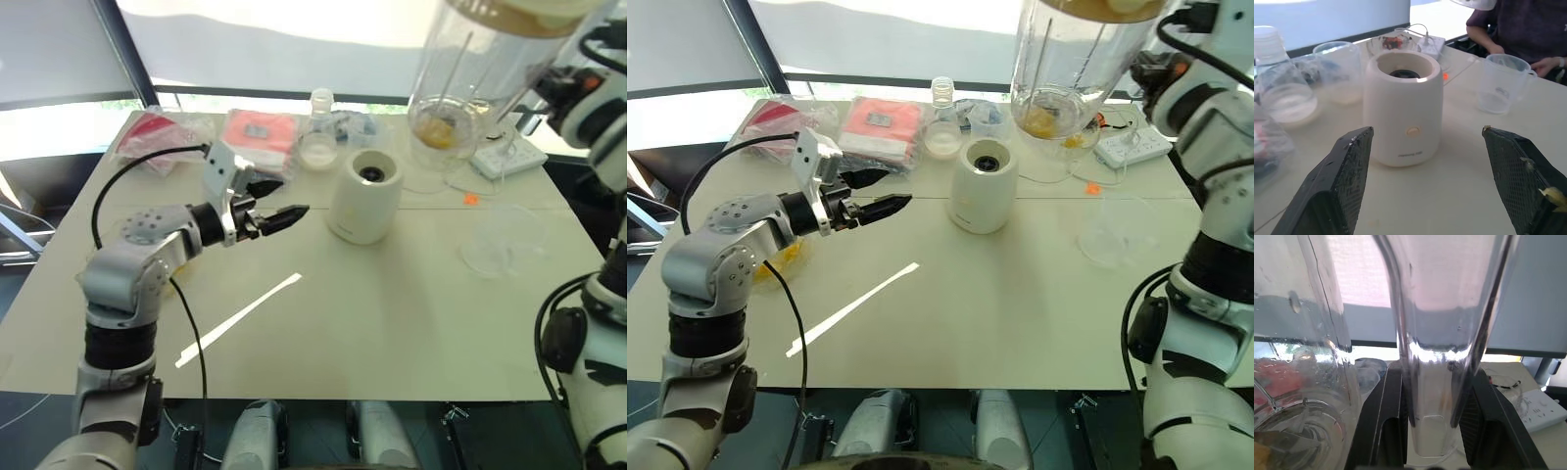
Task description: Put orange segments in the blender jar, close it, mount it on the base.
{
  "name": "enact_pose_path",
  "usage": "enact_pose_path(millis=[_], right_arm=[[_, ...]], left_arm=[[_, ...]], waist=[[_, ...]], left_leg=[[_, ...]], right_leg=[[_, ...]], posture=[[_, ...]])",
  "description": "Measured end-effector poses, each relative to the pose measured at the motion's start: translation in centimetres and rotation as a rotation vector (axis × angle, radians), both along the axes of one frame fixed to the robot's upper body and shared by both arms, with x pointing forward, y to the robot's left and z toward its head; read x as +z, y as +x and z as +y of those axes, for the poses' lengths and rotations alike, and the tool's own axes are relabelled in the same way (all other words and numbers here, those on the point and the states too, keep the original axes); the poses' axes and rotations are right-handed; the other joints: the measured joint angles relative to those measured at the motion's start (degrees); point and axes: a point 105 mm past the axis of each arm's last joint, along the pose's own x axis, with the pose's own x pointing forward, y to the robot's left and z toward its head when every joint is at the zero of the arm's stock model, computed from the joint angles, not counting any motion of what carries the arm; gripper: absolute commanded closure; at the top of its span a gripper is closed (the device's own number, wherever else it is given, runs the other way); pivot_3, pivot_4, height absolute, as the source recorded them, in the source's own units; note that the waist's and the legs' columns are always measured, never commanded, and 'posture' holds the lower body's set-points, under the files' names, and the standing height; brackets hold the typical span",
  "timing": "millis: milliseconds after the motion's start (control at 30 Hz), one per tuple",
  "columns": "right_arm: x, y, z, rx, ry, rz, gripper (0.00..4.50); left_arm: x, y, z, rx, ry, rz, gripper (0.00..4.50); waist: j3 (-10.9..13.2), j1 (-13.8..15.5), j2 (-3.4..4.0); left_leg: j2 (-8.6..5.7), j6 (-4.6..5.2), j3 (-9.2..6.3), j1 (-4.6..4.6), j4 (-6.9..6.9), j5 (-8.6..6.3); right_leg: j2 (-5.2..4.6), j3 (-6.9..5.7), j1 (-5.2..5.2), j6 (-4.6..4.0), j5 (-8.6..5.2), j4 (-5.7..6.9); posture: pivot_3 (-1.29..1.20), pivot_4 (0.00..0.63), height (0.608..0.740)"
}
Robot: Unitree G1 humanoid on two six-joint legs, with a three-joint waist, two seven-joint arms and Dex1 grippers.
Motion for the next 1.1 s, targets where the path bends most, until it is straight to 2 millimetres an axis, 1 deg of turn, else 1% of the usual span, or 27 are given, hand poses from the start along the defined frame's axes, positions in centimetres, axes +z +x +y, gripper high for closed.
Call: enact_pose_path(millis=[133, 200, 300, 433, 533, 767, 933, 1100], right_arm=[[-1.9, 2.8, 1.6, 0.039, 0.029, 0.056, 3.69], [-2.4, 3.8, 2.6, 0.067, 0.032, 0.070, 3.69], [-2.9, 4.9, 4.0, 0.107, 0.024, 0.080, 3.69], [-3.8, 5.7, 5.5, 0.160, 0.010, 0.100, 3.69], [-4.5, 6.0, 5.6, 0.167, 0.001, 0.122, 3.69], [-5.1, 6.4, 5.4, 0.173, -0.018, 0.120, 3.69], [-5.1, 6.7, 5.2, 0.182, -0.030, 0.113, 3.69], [-5.0, 6.5, 4.5, 0.180, -0.046, 0.115, 3.69]], left_arm=[[-0.3, -0.1, 0.4, 0.036, 0.011, -0.008, 0.81], [-0.4, -0.2, 0.7, 0.051, 0.022, -0.013, 0.81], [-1.1, -0.3, 1.1, 0.077, 0.028, 0.002, 0.81], [-1.1, -0.5, 1.0, 0.085, 0.023, -0.005, 0.81], [-0.9, -0.5, 1.1, 0.098, 0.022, -0.014, 0.81], [-1.0, -0.5, 1.2, 0.115, 0.015, -0.009, 0.81], [-1.0, -0.4, 1.2, 0.124, 0.014, -0.010, 0.81], [-1.0, -0.4, 1.2, 0.126, 0.014, -0.009, 0.81]], waist=[[0.01, 0.00, 0.02], [0.02, -0.01, 0.03], [0.03, 0.11, 0.04], [0.03, 0.23, 0.04], [0.03, 0.28, 0.04], [0.04, 0.05, 0.06], [0.04, 0.06, 0.06], [0.04, 0.12, 0.06]], left_leg=[[0.01, 0.00, 0.01, -0.11, 0.00, 0.00], [0.01, 0.00, 0.01, -0.12, -0.02, 0.00], [0.02, 0.00, 0.01, -0.17, -0.04, 0.00], [0.02, 0.00, -0.01, -0.22, -0.06, 0.00], [0.01, 0.00, 0.00, -0.23, -0.06, 0.00], [0.01, 0.00, 0.03, -0.22, -0.12, 0.00], [0.01, 0.00, 0.07, -0.21, -0.12, 0.00], [0.02, 0.00, 0.07, -0.21, -0.12, 0.00]], right_leg=[[-0.01, 0.00, -0.07, 0.01, 0.01, -0.06], [-0.01, -0.01, -0.08, 0.01, 0.01, -0.07], [-0.01, -0.05, -0.08, 0.01, 0.01, -0.13], [-0.04, -0.07, -0.07, 0.02, 0.01, -0.26], [-0.05, -0.07, -0.06, 0.01, 0.02, -0.35], [-0.04, -0.07, -0.07, 0.01, 0.02, -0.41], [-0.03, -0.07, -0.05, 0.01, 0.03, -0.40], [-0.04, -0.07, -0.05, 0.01, 0.03, -0.42]], posture=[[0.00, 0.150, 0.740], [0.00, 0.150, 0.740], [0.00, 0.150, 0.740], [0.00, 0.150, 0.740], [0.00, 0.150, 0.740], [0.00, 0.150, 0.740], [0.00, 0.150, 0.740], [0.00, 0.150, 0.740]])
